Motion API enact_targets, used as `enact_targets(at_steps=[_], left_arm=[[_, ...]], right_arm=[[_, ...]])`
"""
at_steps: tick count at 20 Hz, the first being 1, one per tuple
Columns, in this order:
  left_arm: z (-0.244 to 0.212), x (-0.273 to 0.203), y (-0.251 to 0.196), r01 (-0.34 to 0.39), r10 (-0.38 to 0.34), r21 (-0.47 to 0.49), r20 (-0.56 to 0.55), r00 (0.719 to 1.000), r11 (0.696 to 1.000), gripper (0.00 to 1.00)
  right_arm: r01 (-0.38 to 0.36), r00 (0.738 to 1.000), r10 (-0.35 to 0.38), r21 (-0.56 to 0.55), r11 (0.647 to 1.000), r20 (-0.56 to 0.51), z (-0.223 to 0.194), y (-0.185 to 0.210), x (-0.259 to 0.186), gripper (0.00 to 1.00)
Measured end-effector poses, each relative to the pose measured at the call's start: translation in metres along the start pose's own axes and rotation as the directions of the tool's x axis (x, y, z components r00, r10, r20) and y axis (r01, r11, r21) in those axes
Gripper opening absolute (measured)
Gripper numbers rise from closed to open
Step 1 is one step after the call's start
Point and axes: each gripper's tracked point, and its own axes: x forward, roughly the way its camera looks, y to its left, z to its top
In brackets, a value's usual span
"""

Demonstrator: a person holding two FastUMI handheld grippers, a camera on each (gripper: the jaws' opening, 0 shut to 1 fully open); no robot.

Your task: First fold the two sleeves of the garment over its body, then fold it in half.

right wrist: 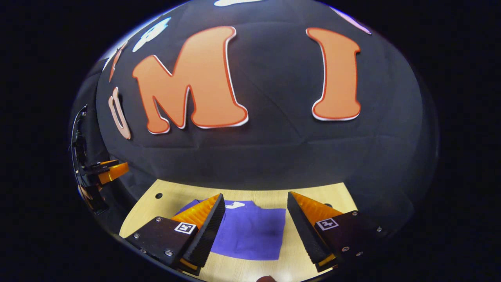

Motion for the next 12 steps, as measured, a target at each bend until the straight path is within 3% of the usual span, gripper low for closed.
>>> enact_targets(at_steps=[6, 12], left_arm=[[0.03, -0.072, -0.006, 0.001, 0.0, -0.007, 0.138, 0.99, 1.0, 0.96], [0.022, -0.124, -0.024, 0.008, 0.002, -0.035, 0.275, 0.961, 0.999, 0.94]], right_arm=[[0.064, 0.984, -0.056, -0.041, 0.997, 0.17, 0.039, 0.0, -0.071, 0.95], [0.147, 0.931, -0.111, -0.078, 0.986, 0.347, 0.059, 0.0, -0.121, 0.95]])
